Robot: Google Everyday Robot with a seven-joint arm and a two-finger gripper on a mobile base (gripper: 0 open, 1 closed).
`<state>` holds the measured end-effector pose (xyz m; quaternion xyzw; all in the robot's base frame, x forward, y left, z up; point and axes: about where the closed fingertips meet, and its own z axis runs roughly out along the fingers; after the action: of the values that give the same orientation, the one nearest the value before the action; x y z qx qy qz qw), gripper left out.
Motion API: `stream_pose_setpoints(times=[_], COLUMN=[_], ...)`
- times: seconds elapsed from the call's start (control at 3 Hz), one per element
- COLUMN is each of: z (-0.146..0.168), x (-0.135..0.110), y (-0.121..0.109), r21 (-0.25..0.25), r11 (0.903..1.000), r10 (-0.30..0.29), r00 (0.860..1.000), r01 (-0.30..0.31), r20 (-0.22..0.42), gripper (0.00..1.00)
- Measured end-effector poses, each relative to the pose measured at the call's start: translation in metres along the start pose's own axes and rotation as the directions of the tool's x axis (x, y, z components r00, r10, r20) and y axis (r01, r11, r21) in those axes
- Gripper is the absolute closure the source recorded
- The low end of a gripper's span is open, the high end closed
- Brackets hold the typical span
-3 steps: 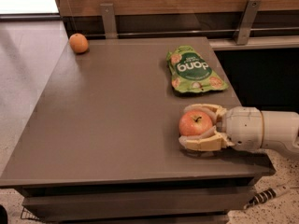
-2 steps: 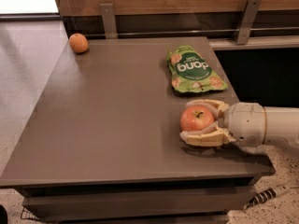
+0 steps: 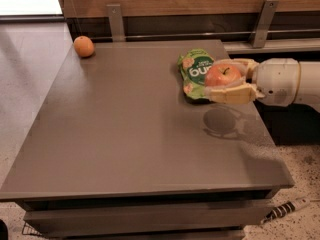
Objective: Move apple near orange
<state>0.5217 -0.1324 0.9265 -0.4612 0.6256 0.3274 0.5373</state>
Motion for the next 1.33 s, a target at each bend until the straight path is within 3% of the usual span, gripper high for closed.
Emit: stream_pose_setpoints(times=[0.33,0.67,1.33], z=[0.032,0.082,0.097], x=[-0.041,-0.081,-0.093], y=[-0.057,-0.101,-0.108], r21=[0.012,-0.01,-0.017], r11=[0.9995,0.9994,0.9996], r10=[0.03,0.032,0.023], r00=[1.0,0.999,1.0], r01=[-0.03,-0.032,-0.023], r20=[-0.007,0.003,0.007], gripper=[1.0,1.0,1.0])
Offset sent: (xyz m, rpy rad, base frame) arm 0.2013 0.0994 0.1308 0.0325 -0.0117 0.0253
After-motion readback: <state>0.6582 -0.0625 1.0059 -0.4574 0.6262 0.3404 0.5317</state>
